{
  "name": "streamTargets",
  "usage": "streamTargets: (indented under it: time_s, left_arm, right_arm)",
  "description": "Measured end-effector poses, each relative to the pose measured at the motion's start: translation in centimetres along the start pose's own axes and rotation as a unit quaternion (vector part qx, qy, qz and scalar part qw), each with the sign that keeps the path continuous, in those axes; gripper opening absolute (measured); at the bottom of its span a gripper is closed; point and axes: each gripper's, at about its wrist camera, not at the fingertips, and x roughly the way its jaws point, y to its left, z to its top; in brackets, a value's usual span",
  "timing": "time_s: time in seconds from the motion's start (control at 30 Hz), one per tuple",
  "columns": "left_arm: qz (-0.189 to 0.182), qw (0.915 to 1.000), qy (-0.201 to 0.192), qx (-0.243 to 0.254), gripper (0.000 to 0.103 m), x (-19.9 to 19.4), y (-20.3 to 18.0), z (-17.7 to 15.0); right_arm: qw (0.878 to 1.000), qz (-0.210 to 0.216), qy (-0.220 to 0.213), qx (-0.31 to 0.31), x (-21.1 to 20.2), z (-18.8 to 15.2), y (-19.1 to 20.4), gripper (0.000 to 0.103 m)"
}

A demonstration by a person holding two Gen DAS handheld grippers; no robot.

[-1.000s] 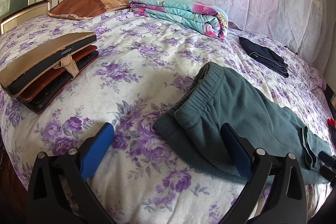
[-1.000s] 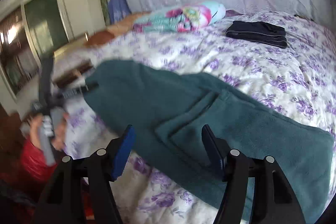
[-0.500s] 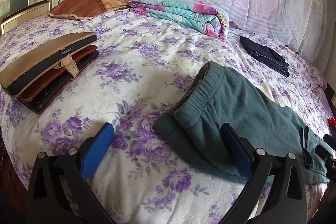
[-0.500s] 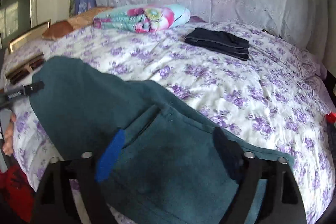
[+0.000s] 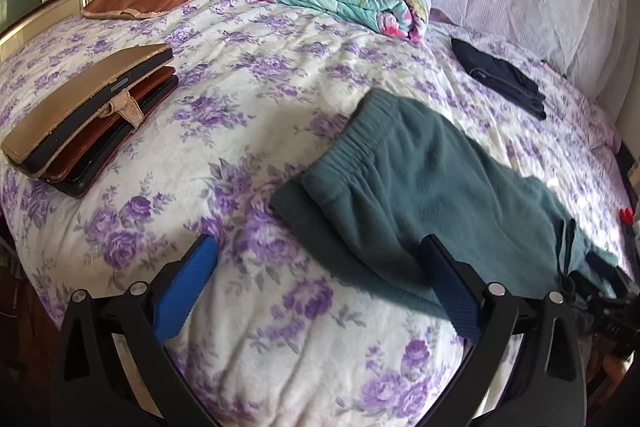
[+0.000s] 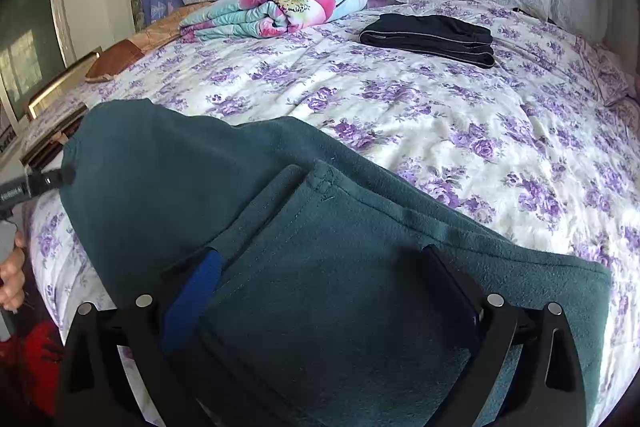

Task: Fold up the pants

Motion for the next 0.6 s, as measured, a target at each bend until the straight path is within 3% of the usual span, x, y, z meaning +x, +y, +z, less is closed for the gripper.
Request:
streamTargets:
  time_s: [0.23, 0.6]
  left_arm:
    - [0.032, 0.9991, -0.010, 0.027, 0.098, 0.1, -2.5, -1.3]
    - [0.018, 0.9995, -0.012, 0.022, 0.098, 0.6, -3.3, -0.8]
  right_arm:
    - [0.997, 0.052, -0.020, 0.045, -0.5, -0.2, -1.8, 0.100]
    - [0.998, 0.044, -0.018, 0.040, -0.4, -0.2, -1.5, 0.100]
